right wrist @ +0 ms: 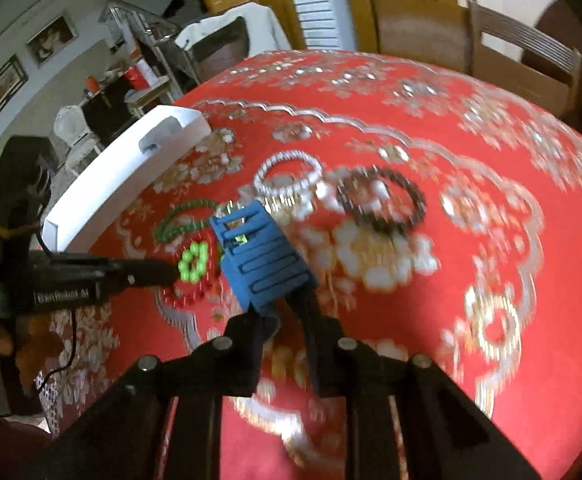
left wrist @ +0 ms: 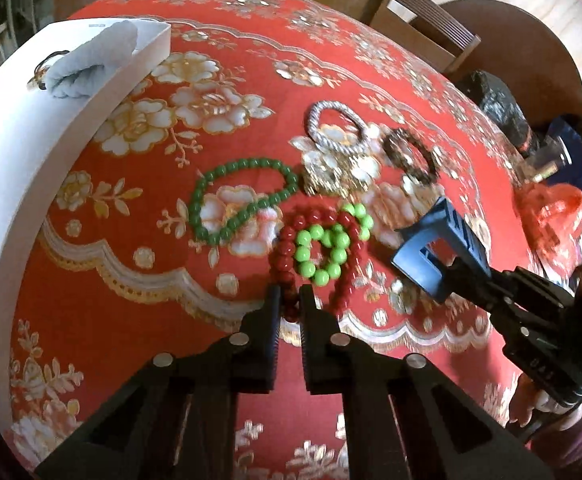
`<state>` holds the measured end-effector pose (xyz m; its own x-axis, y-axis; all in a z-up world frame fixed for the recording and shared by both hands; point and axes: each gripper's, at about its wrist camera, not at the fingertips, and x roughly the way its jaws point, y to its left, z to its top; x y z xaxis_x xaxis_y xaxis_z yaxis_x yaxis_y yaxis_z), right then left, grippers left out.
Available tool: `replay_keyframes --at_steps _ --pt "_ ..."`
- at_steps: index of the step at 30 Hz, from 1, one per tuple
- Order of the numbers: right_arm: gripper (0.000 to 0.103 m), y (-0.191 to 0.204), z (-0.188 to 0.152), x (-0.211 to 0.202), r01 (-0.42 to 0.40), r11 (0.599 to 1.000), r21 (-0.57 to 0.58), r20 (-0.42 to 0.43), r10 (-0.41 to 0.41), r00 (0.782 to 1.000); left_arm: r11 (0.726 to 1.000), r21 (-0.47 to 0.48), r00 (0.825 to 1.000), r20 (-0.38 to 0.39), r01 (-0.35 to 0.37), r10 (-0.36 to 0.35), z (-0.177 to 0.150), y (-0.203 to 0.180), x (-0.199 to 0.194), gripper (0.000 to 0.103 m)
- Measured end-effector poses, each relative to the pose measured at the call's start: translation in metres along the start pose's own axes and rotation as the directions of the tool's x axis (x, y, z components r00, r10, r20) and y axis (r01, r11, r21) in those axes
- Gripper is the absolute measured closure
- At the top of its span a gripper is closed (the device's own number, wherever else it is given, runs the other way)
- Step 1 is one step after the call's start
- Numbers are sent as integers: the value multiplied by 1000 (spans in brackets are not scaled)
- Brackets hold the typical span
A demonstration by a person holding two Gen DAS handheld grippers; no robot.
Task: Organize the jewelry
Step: 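Carry red bracelet with left tool and blue clip with right tool into box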
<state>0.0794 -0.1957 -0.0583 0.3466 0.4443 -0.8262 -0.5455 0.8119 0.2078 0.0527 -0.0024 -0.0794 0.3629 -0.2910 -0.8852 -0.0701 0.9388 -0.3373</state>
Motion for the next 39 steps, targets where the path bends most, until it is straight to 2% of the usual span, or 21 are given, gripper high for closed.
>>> replay_keyframes --at_steps 3,9,19,26,31,39 --pt "85 2 -14 -9 28 999 27 -3 -28 1000 1000 20 1000 -2 16 -15 -8 -2 -12 69" --pt "85 5 -29 -33 24 994 110 39 -28 999 998 45 998 41 36 -38 -11 1 -49 69" --pt "85 37 -30 -41 -7 993 119 72 -2 997 997 76 994 105 17 -25 -4 15 -99 69" --pt "85 63 -18 -39 -17 994 107 92 7 996 997 73 984 177 -24 11 9 39 -130 69" --pt "85 80 -2 -30 -27 995 99 99 17 995 994 74 970 236 -75 55 28 58 -147 69" --pt "85 119 34 -4 -51 997 65 99 45 994 988 71 957 268 -139 116 56 93 -153 69"
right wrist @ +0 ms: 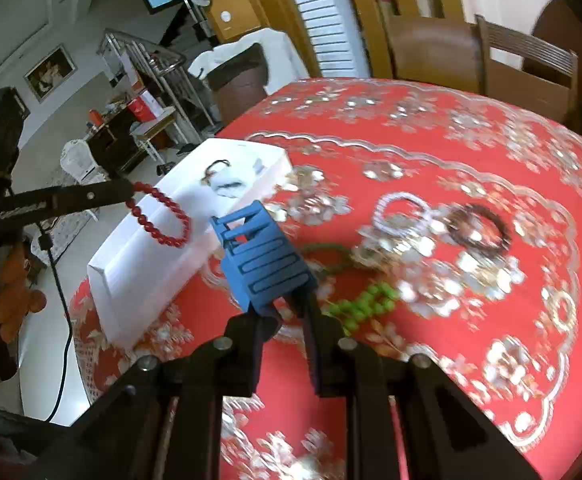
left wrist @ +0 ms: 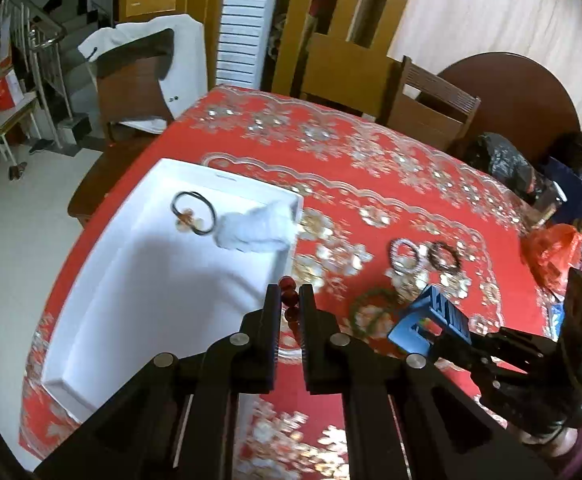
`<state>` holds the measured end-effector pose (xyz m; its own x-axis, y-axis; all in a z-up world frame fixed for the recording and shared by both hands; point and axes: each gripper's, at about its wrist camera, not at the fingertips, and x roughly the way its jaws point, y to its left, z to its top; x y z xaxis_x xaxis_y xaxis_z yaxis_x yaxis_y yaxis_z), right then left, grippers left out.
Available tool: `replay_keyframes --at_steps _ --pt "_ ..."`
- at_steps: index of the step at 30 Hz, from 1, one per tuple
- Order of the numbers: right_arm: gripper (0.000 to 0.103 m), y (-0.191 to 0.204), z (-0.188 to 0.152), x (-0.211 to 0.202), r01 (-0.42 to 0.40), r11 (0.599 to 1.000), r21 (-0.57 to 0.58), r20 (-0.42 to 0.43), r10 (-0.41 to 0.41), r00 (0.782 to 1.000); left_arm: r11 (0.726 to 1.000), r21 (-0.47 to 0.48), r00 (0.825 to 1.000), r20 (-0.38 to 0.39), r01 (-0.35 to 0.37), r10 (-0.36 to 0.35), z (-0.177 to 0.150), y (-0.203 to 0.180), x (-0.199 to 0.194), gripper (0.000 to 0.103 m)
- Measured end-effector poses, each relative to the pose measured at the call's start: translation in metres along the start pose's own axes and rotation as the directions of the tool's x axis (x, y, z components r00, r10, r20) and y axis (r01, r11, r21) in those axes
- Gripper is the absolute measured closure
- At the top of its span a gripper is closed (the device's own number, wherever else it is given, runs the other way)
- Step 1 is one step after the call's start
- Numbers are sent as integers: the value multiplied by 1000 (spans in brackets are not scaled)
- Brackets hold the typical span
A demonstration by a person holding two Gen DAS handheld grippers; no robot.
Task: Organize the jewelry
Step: 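Carry red bracelet with left tool and blue clip with right tool into box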
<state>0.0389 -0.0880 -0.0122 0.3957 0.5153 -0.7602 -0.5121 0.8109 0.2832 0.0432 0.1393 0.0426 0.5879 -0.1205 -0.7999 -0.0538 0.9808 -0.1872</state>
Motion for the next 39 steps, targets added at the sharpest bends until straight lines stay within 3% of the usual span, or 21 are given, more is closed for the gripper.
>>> replay_keyframes --at_steps 7,16,22,31,39 --pt "85 39 28 34 -31 999 -34 -16 31 999 1000 5 1000 -9 -29 29 14 30 15 69" --pt "85 72 51 79 -32 998 -58 -53 29 998 996 -84 998 -61 25 -31 26 80 50 69" --pt "85 86 62 110 -21 998 -67 -92 15 996 991 -123 993 -114 -55 41 19 115 76 69" --pt "85 102 75 145 -11 996 -87 -143 -2 990 974 -197 986 -143 -109 82 11 153 91 69" --pt "85 111 81 177 94 984 -153 -151 -117 982 963 -218 978 -164 -161 126 10 160 112 69"
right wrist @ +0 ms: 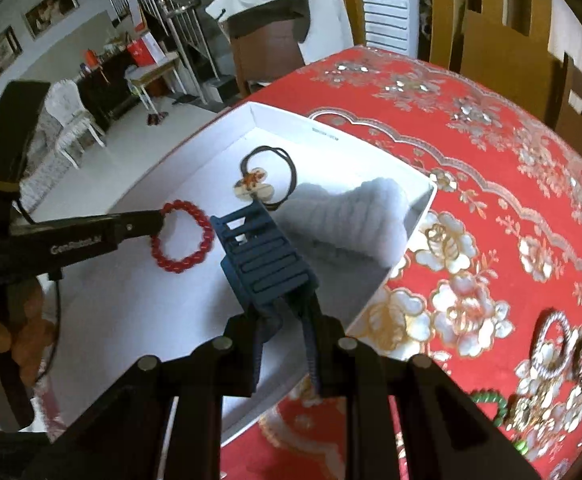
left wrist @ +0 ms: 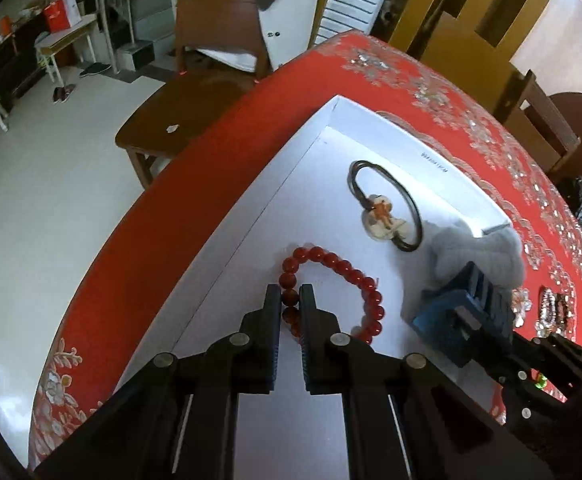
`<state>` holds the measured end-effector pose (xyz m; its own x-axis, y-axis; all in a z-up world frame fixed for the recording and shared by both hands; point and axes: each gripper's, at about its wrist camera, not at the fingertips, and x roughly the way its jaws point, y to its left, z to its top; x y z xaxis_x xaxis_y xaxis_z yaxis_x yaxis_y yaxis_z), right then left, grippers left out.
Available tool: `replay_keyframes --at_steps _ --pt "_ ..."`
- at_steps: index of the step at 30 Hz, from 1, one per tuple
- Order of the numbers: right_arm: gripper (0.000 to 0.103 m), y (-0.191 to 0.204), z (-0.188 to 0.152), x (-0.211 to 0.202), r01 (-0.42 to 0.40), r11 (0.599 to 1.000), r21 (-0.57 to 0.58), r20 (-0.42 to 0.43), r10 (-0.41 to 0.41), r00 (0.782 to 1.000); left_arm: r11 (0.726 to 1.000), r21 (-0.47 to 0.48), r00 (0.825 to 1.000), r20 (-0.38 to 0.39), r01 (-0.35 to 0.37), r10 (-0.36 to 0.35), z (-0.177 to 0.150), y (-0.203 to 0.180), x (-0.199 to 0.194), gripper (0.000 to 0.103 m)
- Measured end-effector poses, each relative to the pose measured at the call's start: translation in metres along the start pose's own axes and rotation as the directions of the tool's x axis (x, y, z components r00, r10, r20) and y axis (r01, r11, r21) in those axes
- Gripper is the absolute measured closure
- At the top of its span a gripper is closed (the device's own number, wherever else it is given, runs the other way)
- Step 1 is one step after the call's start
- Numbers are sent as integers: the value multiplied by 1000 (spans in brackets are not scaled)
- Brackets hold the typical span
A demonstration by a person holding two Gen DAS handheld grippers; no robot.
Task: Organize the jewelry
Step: 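Carry red bracelet with left tool and blue clip with right tool into box, then release red bracelet and blue clip in the box, withdraw both tools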
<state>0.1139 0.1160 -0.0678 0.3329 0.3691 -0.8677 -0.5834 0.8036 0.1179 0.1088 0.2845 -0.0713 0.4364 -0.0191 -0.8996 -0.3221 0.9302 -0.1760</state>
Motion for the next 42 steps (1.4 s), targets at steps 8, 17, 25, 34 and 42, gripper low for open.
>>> replay_keyframes --at_steps 8,17,25,34,42 --pt "55 -2 -1 -1 -23 999 30 13 23 1000 998 -12 997 36 64 -64 -1 3 -15 58" --pt "41 -7 -19 -43 -71 995 64 73 67 995 1000 -6 993 117 16 -16 -14 -2 -61 42" --pt "36 -22 -43 -82 -44 994 104 120 31 992 1000 7 992 128 -14 13 -40 -33 -91 42" --pt "35 -69 -82 -112 17 980 197 103 -38 994 996 87 992 124 12 -23 -77 -103 -105 42" --pt "35 -118 -125 -149 89 959 270 100 -120 988 984 167 994 83 58 -72 -110 -171 -99 42"
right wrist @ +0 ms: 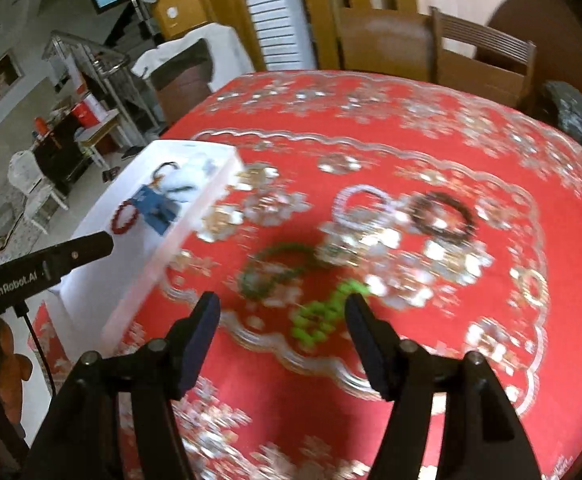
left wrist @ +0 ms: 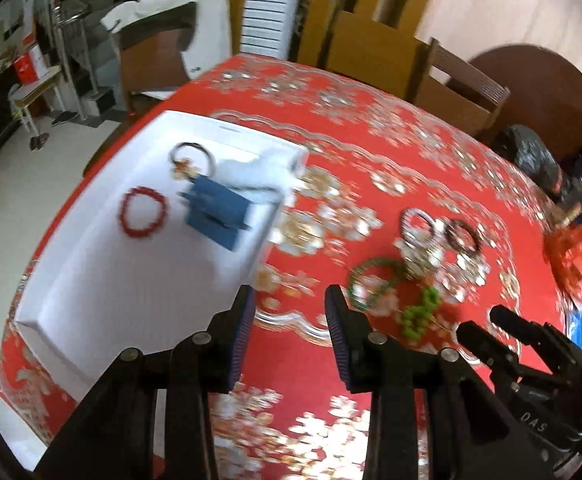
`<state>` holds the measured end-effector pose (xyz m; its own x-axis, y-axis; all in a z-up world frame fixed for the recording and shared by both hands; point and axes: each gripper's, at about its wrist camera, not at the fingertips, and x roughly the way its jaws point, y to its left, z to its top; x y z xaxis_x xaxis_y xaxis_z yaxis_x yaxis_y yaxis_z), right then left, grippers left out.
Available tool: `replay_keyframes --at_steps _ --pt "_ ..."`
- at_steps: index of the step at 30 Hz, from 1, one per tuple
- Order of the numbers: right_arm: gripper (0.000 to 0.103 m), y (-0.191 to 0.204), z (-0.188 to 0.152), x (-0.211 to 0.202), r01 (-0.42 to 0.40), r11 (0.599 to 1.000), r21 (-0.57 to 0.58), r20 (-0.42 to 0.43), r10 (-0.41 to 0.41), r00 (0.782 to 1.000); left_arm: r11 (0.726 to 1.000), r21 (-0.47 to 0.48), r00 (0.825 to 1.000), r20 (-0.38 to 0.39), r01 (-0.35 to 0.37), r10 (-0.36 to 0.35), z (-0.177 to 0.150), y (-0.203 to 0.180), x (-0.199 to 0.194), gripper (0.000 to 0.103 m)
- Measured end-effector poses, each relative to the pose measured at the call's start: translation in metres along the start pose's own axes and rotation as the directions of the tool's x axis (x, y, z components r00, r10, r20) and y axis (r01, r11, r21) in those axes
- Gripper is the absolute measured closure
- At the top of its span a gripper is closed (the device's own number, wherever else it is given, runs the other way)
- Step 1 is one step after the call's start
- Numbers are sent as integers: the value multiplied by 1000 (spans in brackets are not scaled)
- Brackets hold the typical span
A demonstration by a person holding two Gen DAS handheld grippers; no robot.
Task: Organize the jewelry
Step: 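Release red bracelet and blue clip in the box, withdraw both tools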
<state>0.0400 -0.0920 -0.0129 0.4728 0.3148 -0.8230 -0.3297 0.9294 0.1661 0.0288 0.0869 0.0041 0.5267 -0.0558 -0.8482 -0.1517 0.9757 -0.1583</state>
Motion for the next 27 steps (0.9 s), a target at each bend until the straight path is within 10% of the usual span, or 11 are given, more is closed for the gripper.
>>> replay_keyframes --at_steps 17,27 --pt "35 -106 -50 -35 81 985 151 -22 -79 997 996 64 991 -123 68 -59 -36 -70 37 42" --pt "35 -85 -38 -5 -5 995 103 -48 10 999 999 27 988 -155 22 -18 -33 -45 50 42"
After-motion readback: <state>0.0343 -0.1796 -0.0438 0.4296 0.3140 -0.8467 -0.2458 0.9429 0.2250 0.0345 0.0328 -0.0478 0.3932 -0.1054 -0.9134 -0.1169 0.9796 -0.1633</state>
